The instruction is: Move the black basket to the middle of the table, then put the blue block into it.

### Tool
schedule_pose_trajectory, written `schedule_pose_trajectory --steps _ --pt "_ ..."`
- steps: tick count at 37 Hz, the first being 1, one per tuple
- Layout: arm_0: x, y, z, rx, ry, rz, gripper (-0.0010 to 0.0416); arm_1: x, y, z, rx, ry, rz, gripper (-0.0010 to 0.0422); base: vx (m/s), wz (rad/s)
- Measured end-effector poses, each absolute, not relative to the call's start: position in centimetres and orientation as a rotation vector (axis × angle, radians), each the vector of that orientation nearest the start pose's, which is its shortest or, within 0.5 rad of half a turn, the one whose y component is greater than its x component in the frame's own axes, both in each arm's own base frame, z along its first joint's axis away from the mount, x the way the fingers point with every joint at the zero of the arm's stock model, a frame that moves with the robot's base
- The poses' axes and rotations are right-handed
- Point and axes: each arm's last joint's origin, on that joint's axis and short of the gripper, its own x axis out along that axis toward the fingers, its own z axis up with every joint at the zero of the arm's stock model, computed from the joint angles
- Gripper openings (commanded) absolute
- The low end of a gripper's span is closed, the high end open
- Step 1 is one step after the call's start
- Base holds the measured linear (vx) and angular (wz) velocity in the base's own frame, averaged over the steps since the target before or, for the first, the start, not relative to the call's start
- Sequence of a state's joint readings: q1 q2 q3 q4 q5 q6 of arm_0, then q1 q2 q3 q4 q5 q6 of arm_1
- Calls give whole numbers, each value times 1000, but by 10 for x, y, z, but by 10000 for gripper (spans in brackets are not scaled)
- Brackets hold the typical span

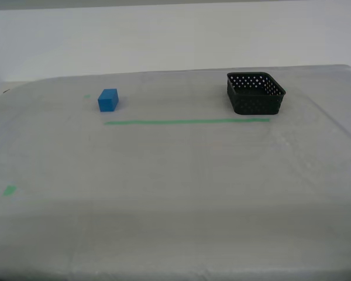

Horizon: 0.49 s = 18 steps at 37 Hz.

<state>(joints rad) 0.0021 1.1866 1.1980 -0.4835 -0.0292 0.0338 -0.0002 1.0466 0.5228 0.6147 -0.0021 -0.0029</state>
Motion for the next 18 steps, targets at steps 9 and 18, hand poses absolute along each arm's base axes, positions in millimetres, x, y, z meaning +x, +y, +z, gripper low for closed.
schedule_pose_trajectory --steps 9,18 --pt "277 3 359 69 593 60 0 226 0 270 -3 -91 2 0 0 0" --pt "306 5 353 88 728 85 0 226 0 270 -3 -91 1 0 0 0"
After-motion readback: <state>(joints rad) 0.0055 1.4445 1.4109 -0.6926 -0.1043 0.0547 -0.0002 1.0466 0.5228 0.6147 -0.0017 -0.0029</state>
